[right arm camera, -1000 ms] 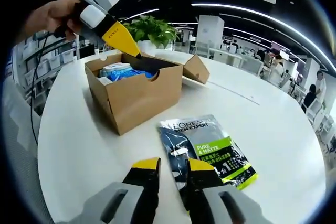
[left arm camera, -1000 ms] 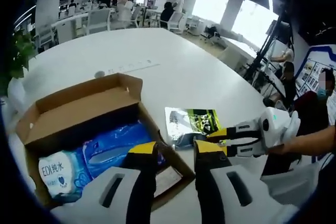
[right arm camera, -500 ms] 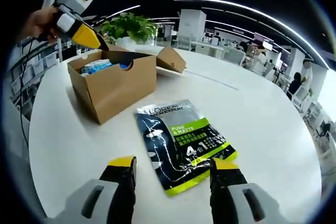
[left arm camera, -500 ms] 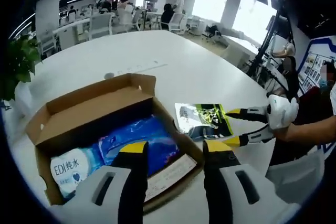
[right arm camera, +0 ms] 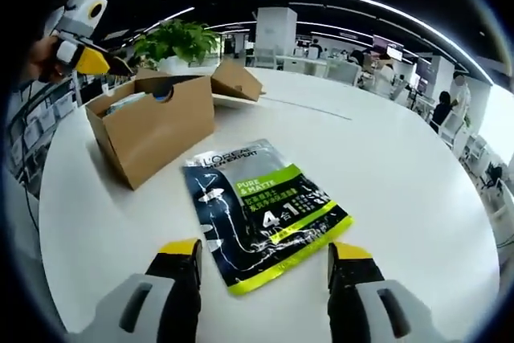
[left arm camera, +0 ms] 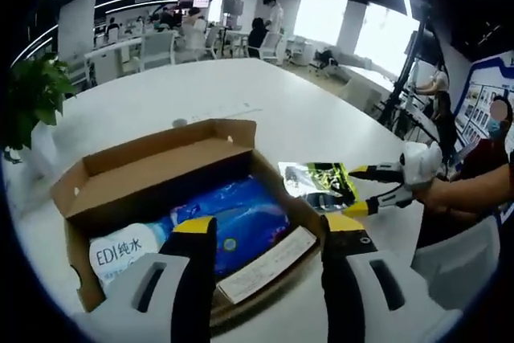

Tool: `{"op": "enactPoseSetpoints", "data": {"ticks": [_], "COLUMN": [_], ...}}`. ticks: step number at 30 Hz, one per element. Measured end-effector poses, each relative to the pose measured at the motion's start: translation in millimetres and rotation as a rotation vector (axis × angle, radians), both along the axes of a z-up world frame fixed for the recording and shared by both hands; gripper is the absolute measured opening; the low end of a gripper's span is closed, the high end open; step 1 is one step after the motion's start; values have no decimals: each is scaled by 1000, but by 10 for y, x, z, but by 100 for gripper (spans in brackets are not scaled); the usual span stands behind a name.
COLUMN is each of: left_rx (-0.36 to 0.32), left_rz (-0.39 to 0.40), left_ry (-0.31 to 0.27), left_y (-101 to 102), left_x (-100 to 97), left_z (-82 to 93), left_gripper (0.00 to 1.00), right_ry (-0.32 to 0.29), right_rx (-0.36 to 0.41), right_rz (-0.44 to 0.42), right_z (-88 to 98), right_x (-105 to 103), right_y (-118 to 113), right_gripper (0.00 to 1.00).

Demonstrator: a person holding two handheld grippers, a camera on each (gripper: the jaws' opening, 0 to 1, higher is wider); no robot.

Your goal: Operate the shoe box by opening the lid, removing the specified soft item, and placing it in the target area until the item is outside and the box remains undamaged.

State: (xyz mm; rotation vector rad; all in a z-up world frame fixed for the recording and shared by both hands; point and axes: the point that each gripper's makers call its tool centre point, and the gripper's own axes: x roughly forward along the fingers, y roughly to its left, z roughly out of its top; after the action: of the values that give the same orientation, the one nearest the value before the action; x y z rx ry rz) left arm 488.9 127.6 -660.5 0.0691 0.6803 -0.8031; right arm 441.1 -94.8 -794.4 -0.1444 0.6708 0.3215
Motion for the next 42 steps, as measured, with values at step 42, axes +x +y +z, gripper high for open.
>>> {"op": "enactPoseSetpoints", "data": {"ticks": [42], "left_rx": [32], "left_rz": [112], "left_ry": [-67], "left_y": [992], "left_x": [15], "left_z": [52], "left_gripper": [56], "right_ry": [-9], "right_rx": [-46], "right_rz": [271], "right_z": [46], "right_x": [470], "right_y": [124], "right_gripper": [54]}}
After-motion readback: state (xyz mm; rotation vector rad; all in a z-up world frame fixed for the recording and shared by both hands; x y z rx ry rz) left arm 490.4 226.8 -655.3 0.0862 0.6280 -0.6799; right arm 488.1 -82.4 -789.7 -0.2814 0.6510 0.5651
